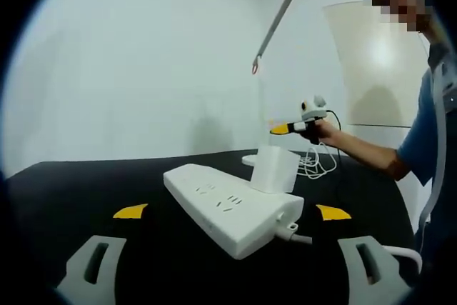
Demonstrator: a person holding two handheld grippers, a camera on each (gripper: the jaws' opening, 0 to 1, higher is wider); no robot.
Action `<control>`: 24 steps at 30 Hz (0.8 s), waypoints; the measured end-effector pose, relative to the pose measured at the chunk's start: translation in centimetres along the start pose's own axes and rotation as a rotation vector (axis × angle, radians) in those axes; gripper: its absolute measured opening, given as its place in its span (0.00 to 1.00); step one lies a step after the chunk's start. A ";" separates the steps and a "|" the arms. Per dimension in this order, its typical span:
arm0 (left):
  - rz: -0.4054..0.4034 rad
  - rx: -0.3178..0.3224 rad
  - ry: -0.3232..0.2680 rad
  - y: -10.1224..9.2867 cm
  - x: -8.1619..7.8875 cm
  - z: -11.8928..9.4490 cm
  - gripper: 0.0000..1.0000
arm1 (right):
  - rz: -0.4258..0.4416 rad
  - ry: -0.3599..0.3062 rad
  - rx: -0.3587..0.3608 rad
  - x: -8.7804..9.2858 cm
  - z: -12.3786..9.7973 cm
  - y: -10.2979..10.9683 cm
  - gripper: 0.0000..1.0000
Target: Insert the desk lamp plug into the socket, turn on the power strip switch, turn on the lamp switch, then turn off the lamp switch, turn off the power strip switch, and remove the plug from the socket.
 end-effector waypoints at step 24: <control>0.009 -0.012 -0.001 0.0 -0.1 0.0 0.89 | 0.001 0.068 0.076 2.2 0.1 -0.7 0.04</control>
Point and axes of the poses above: the point that each gripper's makers call its tool centre point, and the gripper's own axes: z roughly forward along the fingers, y roughly to its left, x roughly out of its underside, the point moved 10 cm from there along -z, roughly backward along the fingers, and after that the axes turned 6 degrees about y, right-handed, at the moved point
